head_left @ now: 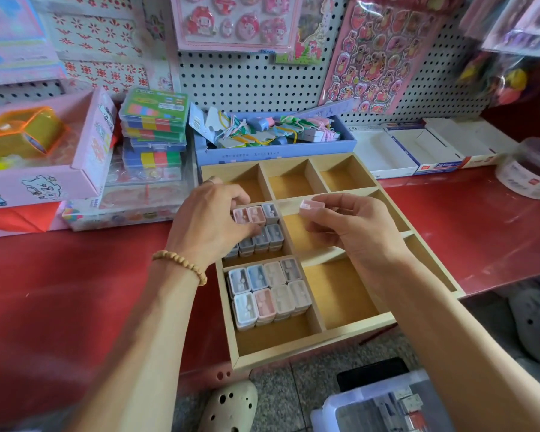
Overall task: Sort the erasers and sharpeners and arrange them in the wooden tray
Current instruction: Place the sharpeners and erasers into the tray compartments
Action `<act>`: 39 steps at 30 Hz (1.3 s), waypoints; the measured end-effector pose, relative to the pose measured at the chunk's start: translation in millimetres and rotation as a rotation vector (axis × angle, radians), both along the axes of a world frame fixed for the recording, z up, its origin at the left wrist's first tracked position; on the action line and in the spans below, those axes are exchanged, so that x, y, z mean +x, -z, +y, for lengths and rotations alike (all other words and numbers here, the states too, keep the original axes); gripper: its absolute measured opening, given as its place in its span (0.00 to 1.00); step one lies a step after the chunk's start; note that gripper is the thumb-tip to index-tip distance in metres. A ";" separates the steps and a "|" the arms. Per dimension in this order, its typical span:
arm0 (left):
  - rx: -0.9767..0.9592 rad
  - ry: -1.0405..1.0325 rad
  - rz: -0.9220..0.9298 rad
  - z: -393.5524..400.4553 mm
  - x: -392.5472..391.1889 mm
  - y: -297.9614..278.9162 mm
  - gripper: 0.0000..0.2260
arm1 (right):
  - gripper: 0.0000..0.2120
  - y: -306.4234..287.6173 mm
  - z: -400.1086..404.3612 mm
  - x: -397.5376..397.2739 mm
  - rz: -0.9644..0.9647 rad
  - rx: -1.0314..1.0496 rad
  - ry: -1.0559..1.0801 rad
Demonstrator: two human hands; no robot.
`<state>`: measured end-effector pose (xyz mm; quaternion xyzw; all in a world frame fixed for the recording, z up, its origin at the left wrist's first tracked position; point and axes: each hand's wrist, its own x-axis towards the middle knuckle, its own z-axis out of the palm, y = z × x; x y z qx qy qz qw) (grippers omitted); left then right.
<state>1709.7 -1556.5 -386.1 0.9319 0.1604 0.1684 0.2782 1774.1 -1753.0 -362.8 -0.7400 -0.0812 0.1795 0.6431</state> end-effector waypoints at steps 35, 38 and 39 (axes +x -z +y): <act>-0.129 0.148 -0.244 -13.0 -31.5 -18.7 0.10 | 0.08 -10.3 45.5 -24.9 -0.157 -0.120 -0.177; -0.037 0.083 -0.138 1.3 -33.9 -17.7 0.12 | 0.07 -15.9 35.3 -20.8 -0.310 -0.278 -0.162; -0.015 0.059 -0.101 6.1 -33.1 -16.8 0.13 | 0.07 -18.8 29.6 -19.1 -0.334 -0.300 -0.156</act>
